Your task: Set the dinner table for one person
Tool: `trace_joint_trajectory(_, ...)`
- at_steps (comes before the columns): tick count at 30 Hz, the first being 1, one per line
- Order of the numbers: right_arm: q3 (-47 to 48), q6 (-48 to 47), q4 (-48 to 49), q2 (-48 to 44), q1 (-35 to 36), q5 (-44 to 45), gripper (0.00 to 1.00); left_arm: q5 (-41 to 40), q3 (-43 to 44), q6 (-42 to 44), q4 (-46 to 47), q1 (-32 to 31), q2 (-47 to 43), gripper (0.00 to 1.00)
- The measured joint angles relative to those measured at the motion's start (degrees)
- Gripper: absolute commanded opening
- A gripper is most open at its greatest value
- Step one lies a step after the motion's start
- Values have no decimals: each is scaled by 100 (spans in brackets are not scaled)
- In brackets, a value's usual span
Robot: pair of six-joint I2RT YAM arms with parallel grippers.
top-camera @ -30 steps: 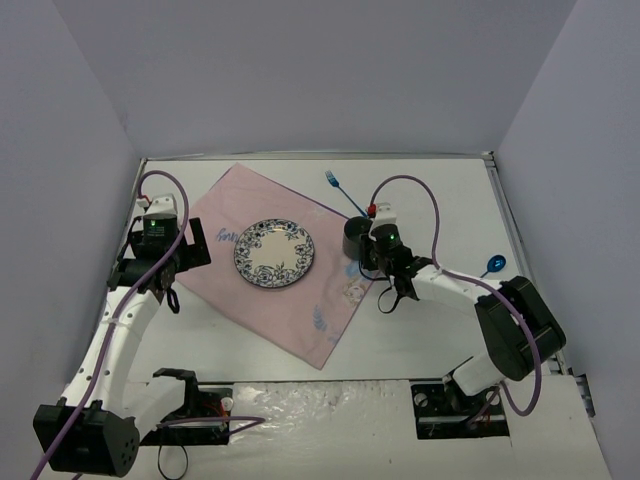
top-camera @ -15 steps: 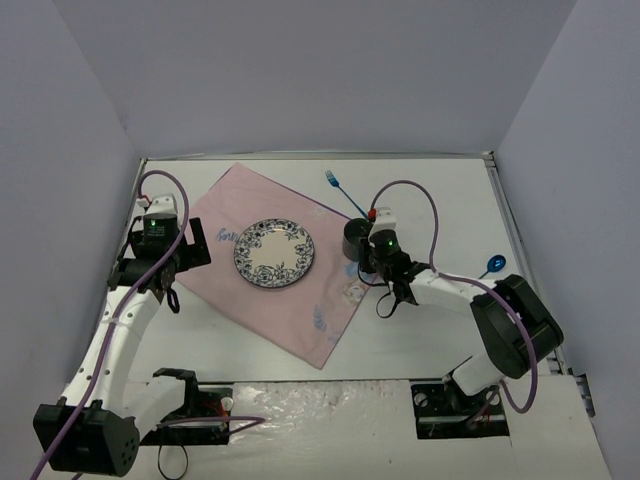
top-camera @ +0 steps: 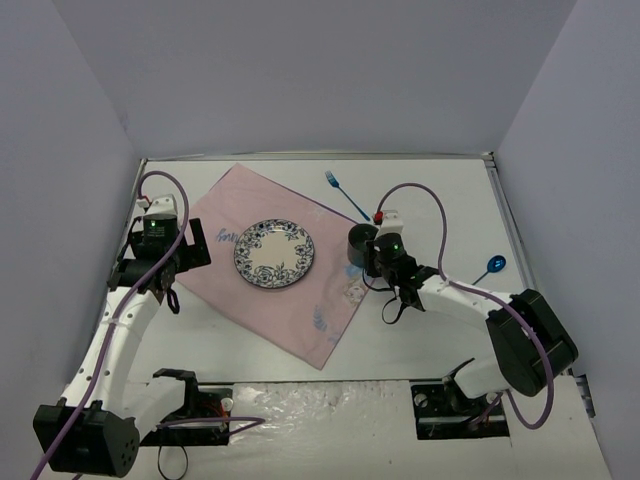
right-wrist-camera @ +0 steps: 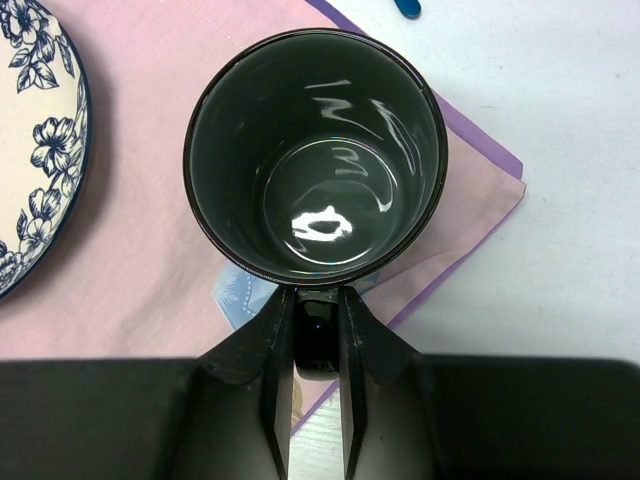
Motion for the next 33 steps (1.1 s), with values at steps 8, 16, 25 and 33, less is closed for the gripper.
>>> trace_joint_trajectory(8, 2, -156, -91, -98, 2, 0, 0, 0, 0, -2, 0, 0, 0, 97)
trace_joint_trajectory(16, 2, -227, -211, -205, 2, -3, 21, 1, 0, -2, 0, 0, -2, 97)
trace_joint_trajectory(25, 16, -144, -236, -463, 1, 114, 68, 33, 0, -2, 0, 0, -2, 97)
trace_joint_trajectory(33, 328, 24, -674, -1122, -238, 560, 71, 57, 0, -2, -7, 0, -2, 97)
